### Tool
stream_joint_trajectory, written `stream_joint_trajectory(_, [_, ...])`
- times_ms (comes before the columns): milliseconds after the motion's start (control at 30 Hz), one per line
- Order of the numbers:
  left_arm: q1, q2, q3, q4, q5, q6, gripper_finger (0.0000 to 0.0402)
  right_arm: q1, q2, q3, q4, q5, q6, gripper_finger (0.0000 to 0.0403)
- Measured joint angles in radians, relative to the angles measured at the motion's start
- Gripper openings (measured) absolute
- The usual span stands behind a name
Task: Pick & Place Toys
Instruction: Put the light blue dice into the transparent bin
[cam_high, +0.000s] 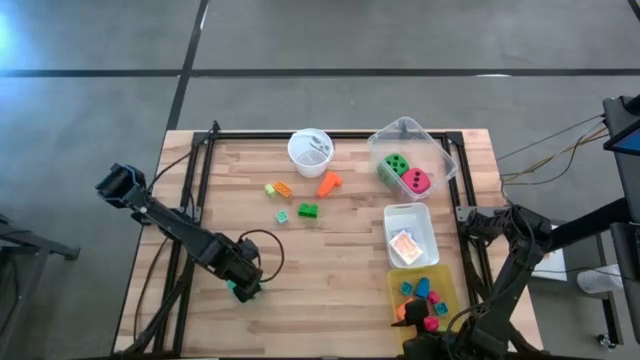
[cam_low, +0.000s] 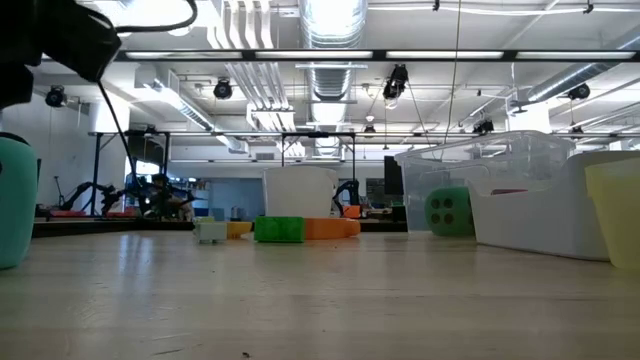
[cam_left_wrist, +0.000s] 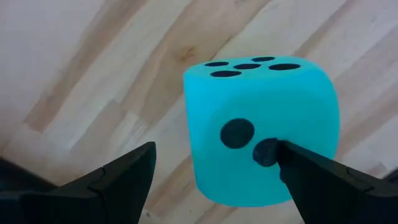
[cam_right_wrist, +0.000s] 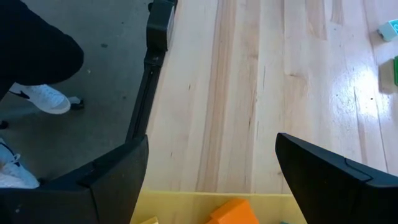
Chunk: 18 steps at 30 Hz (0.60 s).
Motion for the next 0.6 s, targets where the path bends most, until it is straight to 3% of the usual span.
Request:
stream_joint_trajectory(333, [0.001,-0.094,-0.181,0.436,0.040,0.011,0.0338,0.000,0.000,0.000,0.003,0.000,0.000,0.0345])
stream_joint_trajectory(600, [-0.001,-0.107,-0.286,0.581,0.066,-0.115,0.0331,-0.006,0.000,0.000,0.005,0.000,-0.001,0.0345])
